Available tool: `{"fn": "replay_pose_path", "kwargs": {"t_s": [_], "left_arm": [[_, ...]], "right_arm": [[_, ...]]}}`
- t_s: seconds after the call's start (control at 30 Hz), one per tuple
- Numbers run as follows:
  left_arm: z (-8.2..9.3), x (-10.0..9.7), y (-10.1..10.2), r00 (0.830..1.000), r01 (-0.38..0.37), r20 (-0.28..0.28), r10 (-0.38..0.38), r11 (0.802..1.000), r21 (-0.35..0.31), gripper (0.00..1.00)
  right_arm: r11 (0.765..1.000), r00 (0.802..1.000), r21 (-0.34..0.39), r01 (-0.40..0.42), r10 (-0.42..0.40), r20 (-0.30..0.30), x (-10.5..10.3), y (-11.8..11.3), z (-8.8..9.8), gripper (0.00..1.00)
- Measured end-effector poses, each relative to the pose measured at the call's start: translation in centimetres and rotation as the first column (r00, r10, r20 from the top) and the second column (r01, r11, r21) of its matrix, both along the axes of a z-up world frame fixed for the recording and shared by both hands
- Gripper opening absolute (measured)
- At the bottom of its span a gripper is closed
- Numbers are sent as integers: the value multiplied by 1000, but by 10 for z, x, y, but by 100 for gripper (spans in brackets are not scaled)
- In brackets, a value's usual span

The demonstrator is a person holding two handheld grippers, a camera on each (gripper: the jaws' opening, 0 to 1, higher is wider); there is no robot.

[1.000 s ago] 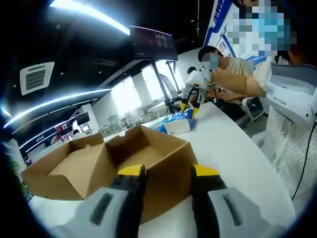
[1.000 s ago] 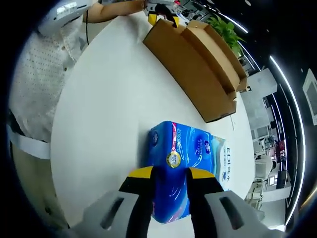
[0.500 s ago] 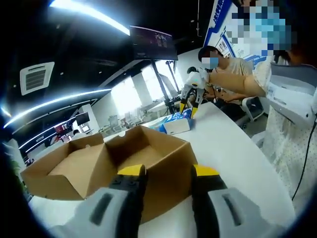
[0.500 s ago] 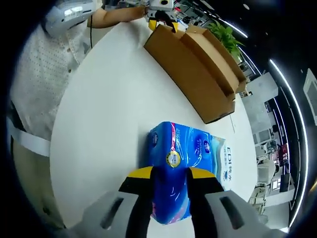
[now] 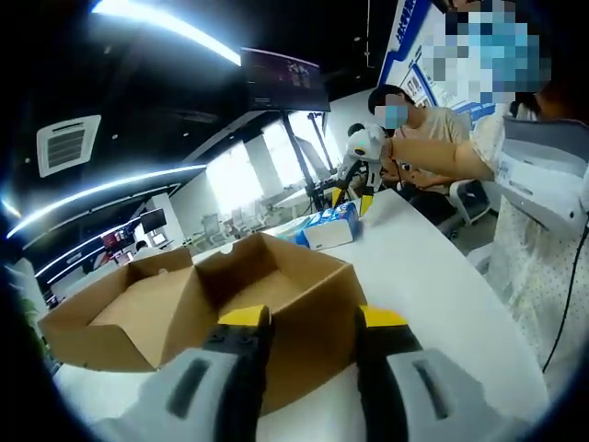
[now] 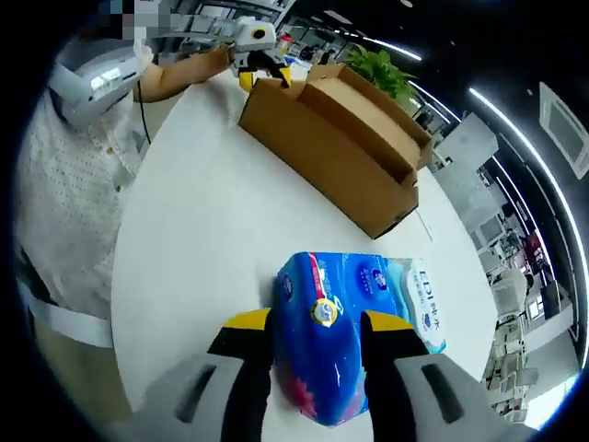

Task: Operate the shoe box by opening the lid, removing the specified soft item, and placing it in the target area until the item is outside and the box remains undamaged.

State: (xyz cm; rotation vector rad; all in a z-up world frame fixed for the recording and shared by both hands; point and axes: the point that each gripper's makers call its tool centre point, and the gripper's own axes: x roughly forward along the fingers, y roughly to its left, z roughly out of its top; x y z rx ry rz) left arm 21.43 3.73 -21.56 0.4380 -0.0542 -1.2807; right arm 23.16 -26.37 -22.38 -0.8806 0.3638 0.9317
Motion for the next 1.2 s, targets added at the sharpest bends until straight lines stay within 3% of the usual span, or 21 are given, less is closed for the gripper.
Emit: {"fn": "replay_pose_path", "kwargs": {"t_s": [0.07, 0.27, 0.43, 0.67, 0.87, 1.03, 1.2], "left_arm": [[0, 0, 0, 1000, 0, 0, 0, 1000, 1, 38], [0, 0, 0, 1000, 0, 0, 0, 1000, 0, 38], [0, 0, 0, 1000, 1, 0, -1, 1000, 1, 38], [0, 0, 1, 1000, 4, -2, -4, 1000, -3, 38], [1, 1, 1, 1000, 5, -4, -5, 1000, -5, 37], [1, 1, 0, 1000, 5, -7, -5, 1000, -8, 37], [1, 1, 0, 1000, 4, -6, -4, 1000, -5, 37]], "right_arm": [[995, 1000, 99, -14, 12, 23, 5, 13, 12, 39], [963, 998, 270, -28, 9, 70, 30, 35, 29, 40], [898, 999, 439, -21, -3, 53, 60, 58, 39, 41], [845, 998, 532, -54, 27, 59, 83, 87, 45, 41], [826, 999, 562, -48, 32, 37, 101, 103, 41, 46], [767, 999, 642, 11, 14, -33, 114, 107, 42, 58], [762, 998, 648, 14, 30, -56, 116, 112, 35, 58]]}}
